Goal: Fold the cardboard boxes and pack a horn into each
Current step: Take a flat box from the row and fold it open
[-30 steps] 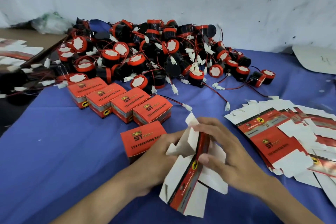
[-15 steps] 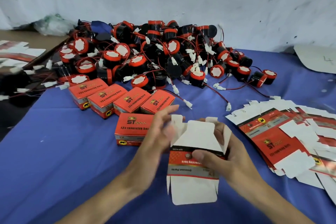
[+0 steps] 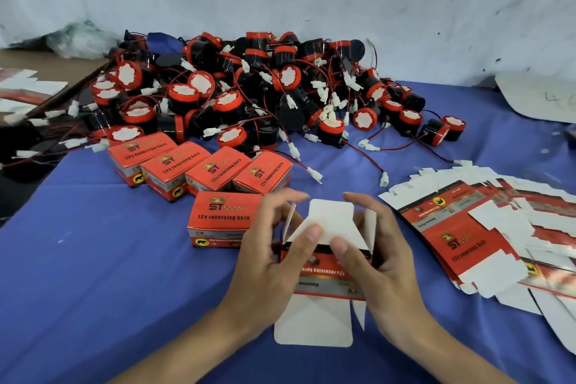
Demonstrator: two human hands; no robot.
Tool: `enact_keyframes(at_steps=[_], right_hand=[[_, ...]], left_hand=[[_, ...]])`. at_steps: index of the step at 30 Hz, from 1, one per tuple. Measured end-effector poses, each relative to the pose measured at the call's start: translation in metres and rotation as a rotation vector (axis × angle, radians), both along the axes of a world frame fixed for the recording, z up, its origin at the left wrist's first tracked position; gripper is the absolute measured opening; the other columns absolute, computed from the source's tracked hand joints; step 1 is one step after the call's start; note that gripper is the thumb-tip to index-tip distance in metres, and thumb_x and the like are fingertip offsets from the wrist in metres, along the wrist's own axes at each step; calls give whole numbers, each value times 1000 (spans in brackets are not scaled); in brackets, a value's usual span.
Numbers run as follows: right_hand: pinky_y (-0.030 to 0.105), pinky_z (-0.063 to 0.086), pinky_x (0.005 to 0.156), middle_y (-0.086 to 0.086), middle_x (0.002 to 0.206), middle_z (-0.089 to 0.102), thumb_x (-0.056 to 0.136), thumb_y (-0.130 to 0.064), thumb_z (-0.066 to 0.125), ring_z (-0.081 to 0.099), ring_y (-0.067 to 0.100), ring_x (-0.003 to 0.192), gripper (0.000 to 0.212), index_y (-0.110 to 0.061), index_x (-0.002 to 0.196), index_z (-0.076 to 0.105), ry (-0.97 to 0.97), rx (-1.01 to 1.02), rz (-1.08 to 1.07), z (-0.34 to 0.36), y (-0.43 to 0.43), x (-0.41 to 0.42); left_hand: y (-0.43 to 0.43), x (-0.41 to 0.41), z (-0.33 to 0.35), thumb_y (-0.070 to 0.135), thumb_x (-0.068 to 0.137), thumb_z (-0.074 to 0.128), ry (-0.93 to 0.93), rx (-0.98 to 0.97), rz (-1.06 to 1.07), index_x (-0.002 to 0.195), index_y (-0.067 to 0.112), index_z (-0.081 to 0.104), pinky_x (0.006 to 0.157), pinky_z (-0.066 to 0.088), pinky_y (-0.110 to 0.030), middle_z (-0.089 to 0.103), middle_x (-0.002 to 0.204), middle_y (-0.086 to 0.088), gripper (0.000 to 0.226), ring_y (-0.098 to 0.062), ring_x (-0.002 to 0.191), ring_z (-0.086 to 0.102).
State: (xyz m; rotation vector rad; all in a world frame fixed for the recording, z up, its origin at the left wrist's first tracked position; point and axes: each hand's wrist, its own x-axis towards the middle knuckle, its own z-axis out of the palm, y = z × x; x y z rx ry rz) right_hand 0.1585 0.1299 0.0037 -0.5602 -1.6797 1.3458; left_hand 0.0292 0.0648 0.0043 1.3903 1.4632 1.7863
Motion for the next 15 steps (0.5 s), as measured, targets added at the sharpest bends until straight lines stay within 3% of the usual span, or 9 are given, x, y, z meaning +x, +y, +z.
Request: enact_keyframes(at_steps=[2, 5, 6, 9, 12, 15], right_hand=[[19, 51, 67, -11, 83, 59, 80, -43, 60, 60, 4, 75, 40, -46, 120, 57, -26, 53, -5, 0, 0, -1], [22, 51, 71, 7, 101, 58, 85, -47, 51, 61, 16, 84, 45, -35, 128, 58, -70, 73, -32, -2, 3, -3], [23, 52, 71, 8, 106, 56, 85, -49, 49, 61, 18, 88, 44, -34, 125, 60, -75, 68, -36, -3, 3, -2], [22, 52, 68, 8, 105, 54, 85, -60, 48, 63, 14, 84, 29, -46, 102, 67, -76, 61, 10, 0, 0, -3], [17, 48, 59, 8, 94, 50, 89, -48, 46, 60, 3, 69, 21, -41, 83, 64, -49, 77, 54, 2, -1, -2], [18, 48, 64, -1, 94, 55, 91, -37, 45, 61, 8, 75, 23, -33, 89, 67, -45, 151, 82, 0, 1, 2]], left_hand=[[1, -1, 2, 46, 86, 50, 56, -21, -67, 97, 32, 61, 71, 52, -32, 60, 85, 4, 21, -14, 79, 60], [2, -1, 3, 48, 88, 47, 25, -82, -166, 94, 4, 59, 70, 50, -53, 55, 88, -16, 46, -35, 80, 58], [1, -1, 3, 47, 88, 47, 36, -77, -180, 93, 4, 57, 68, 50, -54, 53, 90, -18, 45, -36, 80, 59], [1, 0, 3, 43, 91, 45, 137, -26, -135, 86, 16, 59, 67, 55, -42, 50, 93, 3, 30, -24, 81, 61], [0, 2, -1, 37, 92, 46, 193, 51, -52, 68, 18, 54, 59, 51, -30, 45, 81, 10, 32, -14, 71, 56], [-3, 6, 0, 35, 88, 52, 86, 120, 11, 85, 32, 48, 54, 47, -25, 50, 75, 5, 6, -7, 63, 53]])
